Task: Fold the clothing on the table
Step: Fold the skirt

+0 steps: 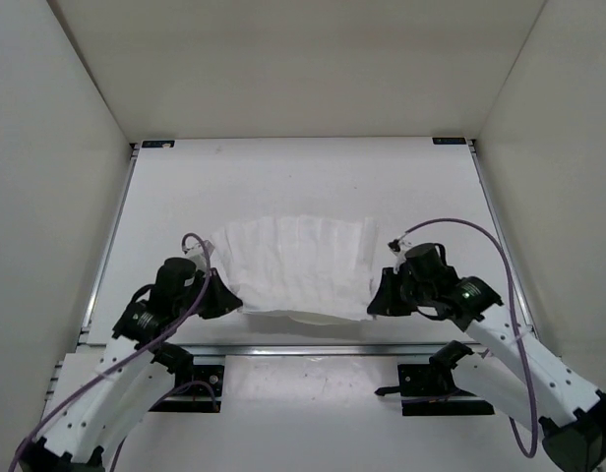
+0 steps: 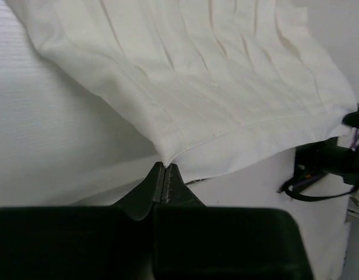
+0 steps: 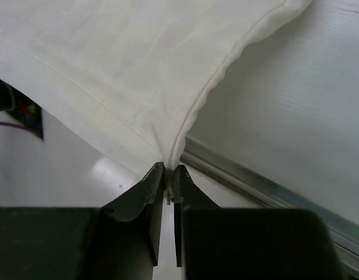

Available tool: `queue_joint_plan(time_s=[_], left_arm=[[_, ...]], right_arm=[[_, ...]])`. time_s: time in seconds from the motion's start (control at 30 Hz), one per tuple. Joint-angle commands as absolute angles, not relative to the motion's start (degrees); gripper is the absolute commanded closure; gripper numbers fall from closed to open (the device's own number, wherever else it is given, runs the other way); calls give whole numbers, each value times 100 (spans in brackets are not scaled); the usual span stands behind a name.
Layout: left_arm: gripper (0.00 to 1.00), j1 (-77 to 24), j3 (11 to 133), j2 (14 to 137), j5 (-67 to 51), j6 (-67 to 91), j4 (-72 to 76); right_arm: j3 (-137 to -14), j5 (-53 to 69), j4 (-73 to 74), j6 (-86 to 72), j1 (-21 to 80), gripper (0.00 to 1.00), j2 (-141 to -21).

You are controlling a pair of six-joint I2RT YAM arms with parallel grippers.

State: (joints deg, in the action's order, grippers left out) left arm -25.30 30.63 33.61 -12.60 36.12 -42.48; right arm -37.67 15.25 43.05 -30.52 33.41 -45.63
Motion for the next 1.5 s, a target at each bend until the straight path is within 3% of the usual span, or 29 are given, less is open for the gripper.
queue_joint_plan(time_s=[0.0,0.17,0.33,0.53,0.63,0.87,0.97,1.0,1.03,1.07,1.1,1.3,1.47], left_arm=[[100,-2321,3252,2796,-1731,3735,-5026],[100,-2347,3392,2689,-1926,4016,-4852],[100,-1699,3542,3286,-1933,4078,-3686],[100,-888,3805,4549,-1557,4482,-1937],[100,-712,3955,5647,-1538,4570,-1214],[100,-265,4988,8274,-1406,4930,112],[61,-115,6392,9741,-1720,4896,97],[40,-71,6990,10052,-1905,4861,88],[29,-70,7248,10516,-2247,4886,36],[26,-53,7625,10903,-2555,4939,44],[23,-35,7751,11012,-2758,4983,244],[25,-193,6586,10470,-2786,5081,650],[23,-614,5767,9696,-2261,4343,0]], right_arm=[[-3841,2317,5106,-3243,3121,100,-3868],[-4087,3049,5335,-3077,2384,100,-3454],[-4438,3445,4764,-2698,1504,100,-4103],[-4263,3639,2341,-3427,598,100,-5140],[-4499,3306,1381,-3595,633,100,-6203],[-6879,2971,1011,-3550,607,100,-9402],[-7987,2646,1316,-3603,440,100,-10640],[-8494,2585,1605,-3638,379,88,-10878],[-9012,2567,1948,-3613,334,77,-11264],[-9218,2566,2073,-3560,325,62,-11372],[-9524,2497,2353,-3499,334,54,-11599],[-8564,2172,1716,-3138,422,37,-10926],[-7649,1986,1793,-2804,282,32,-10381]])
